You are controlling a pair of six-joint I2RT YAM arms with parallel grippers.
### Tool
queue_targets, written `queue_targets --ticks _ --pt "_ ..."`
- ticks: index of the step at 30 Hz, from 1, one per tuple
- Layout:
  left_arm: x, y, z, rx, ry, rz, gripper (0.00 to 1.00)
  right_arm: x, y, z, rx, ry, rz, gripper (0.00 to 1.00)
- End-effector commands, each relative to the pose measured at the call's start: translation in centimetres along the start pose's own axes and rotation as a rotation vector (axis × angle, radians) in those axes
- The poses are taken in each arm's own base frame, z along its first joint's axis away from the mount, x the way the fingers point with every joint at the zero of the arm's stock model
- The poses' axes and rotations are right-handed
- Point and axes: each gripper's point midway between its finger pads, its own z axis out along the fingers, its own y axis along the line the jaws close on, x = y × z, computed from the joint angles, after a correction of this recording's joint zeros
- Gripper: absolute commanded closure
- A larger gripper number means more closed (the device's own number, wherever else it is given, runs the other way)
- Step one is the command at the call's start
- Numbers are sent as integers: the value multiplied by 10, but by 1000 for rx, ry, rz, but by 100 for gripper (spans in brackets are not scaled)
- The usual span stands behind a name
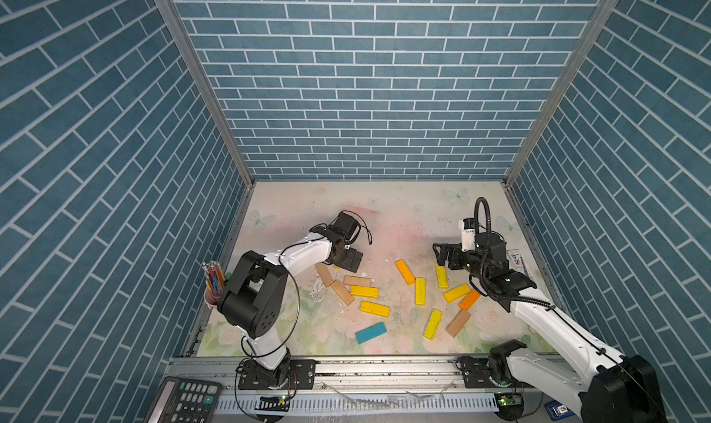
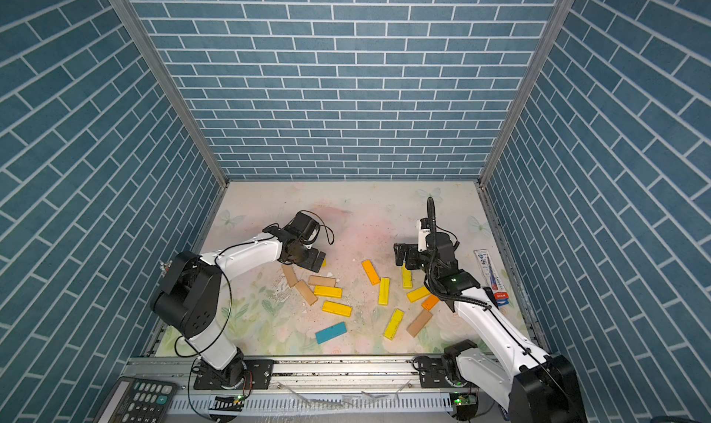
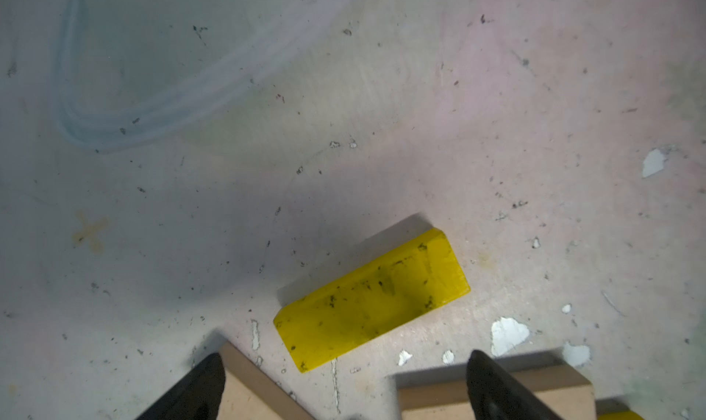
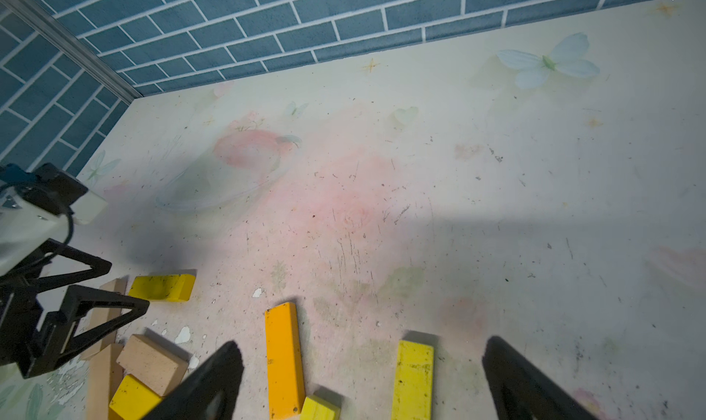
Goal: Assemble the number 8 with building blocks
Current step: Pick up the building block from the center of the board.
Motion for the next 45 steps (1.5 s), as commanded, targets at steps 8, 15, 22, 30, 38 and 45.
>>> queue_targets --ticks 8,15,22,30,38,45 --pt "8 7 14 -87 85 43 1 -2 4 -10 -4 -33 19 1" --pt "0 11 22 -127 104 41 0 -2 3 -12 1 -41 28 1" --pt "-16 10 30 -128 112 27 9 2 1 -13 8 -34 30 1" --pt "-15 -3 38 -47 147 -22 36 4 1 -15 5 -30 33 1" --pt "6 -6 39 -25 189 -44 53 4 3 -12 -10 -23 47 2" --pt "14 -1 39 -45 195 -53 63 5 5 -11 -18 -21 54 4"
